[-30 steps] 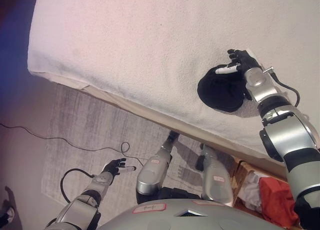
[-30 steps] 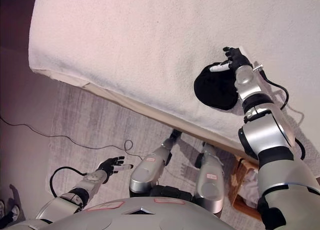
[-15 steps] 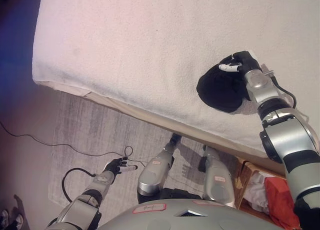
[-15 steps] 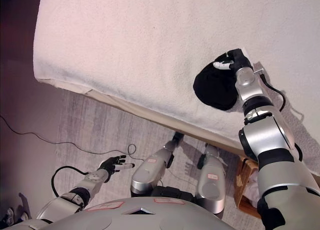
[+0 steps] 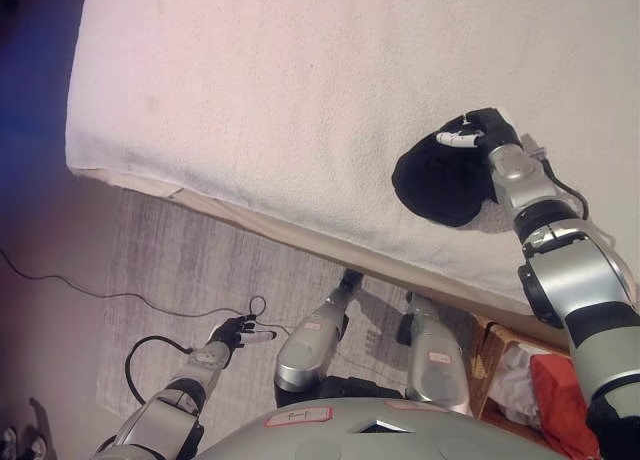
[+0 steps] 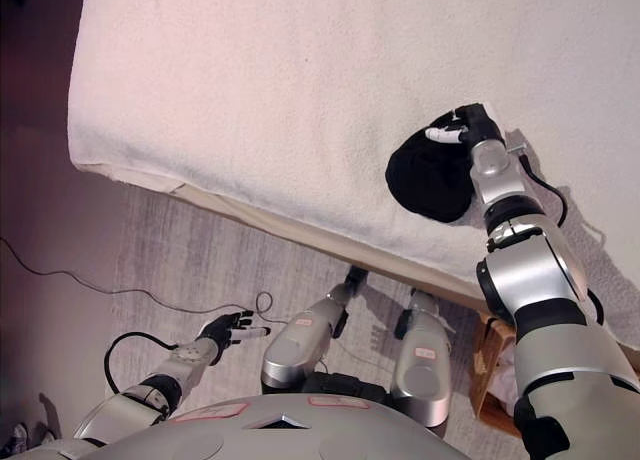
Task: Put the clothes on the bed into the basket.
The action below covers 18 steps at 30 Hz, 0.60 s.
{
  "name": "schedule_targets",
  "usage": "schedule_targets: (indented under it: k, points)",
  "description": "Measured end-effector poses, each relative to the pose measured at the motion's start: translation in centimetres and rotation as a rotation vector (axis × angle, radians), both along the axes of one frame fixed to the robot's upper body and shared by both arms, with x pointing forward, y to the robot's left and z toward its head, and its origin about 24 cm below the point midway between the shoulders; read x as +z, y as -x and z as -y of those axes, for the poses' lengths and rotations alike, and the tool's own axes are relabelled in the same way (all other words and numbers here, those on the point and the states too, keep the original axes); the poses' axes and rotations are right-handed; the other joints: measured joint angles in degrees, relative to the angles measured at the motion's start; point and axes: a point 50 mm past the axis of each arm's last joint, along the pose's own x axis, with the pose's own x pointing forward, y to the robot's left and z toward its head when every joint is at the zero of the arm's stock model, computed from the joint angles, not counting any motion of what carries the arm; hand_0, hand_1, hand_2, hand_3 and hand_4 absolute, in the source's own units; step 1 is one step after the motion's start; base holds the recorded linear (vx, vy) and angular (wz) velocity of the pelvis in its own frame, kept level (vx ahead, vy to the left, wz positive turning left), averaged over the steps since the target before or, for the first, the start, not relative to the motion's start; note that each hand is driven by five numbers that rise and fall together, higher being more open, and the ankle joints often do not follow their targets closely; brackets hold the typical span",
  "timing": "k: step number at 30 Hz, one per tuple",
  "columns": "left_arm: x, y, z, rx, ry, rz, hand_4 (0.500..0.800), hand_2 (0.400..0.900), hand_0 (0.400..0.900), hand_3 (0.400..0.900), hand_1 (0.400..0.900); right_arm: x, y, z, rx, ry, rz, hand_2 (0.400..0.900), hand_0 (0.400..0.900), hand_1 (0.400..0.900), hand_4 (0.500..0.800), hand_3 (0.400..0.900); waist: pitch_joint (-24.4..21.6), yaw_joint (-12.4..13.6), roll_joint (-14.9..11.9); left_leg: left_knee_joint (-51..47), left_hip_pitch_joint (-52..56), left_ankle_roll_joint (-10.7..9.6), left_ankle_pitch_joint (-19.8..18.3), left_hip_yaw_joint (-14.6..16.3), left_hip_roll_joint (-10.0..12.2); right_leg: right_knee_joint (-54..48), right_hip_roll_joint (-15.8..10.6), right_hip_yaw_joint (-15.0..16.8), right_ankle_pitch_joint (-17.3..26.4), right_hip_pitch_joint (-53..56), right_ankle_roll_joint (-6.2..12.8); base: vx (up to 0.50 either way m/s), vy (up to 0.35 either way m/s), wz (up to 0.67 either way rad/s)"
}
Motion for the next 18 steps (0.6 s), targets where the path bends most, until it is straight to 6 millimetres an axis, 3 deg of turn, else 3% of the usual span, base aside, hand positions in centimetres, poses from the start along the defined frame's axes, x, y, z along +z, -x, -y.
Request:
schedule_targets:
  k: [6,11,13,18]
  points:
    - [0.1,-0.6,0.1,0.003,-0.006,-0.008,0.800,0.900,0.900,0.900,0.900,-0.6,0.2,0.0,0.049,0.068,-0.096,0.400,0.400,0.400,0.500,0.400,-0.77,-1.86,-1.88,-0.04,1.08,0.15,-0.10,1.69,-0.27,0.40,-0.24,1.56,0.20,0.29,0.28,0.02,0.033,-0.32]
    - [0.1,-0.4,-0.8,0.030,-0.031,-0.032,0.800,0.900,0.900,0.900,0.900,-1.0,0.2,-0.8,0.143,0.190,-0.174,0.400,0.400,0.400,0.500,0.400,-3.13,-3.44,-7.74,-0.35,4.17,1.95,-1.24,6.54,-0.08,0.25,0.42,6.48,0.79,1.39,0.64,0.04,0.020,-0.48]
    - [0.2,-0.4,-1.3,0.035,-0.042,-0.035,0.800,0.900,0.900,0.900,0.900,-0.5,-0.1,-1.1,0.165,0.204,-0.156,0.400,0.400,0.400,0.500,0.400,-4.33,-5.58,-10.12,-0.61,5.22,2.63,-1.73,7.55,0.01,-0.36,0.67,7.43,0.96,2.06,0.73,0.04,0.054,-0.64]
    - [-0.1,1.3,-2.3,0.118,-0.046,-0.073,0.800,0.900,0.900,0.900,0.900,0.6,-0.7,-2.0,0.225,0.239,-0.128,0.400,0.400,0.400,0.500,0.400,-7.28,-6.11,-14.79,-1.29,10.54,4.86,-3.64,14.72,0.36,-1.09,1.75,14.29,1.65,5.03,1.30,0.03,0.050,-0.63]
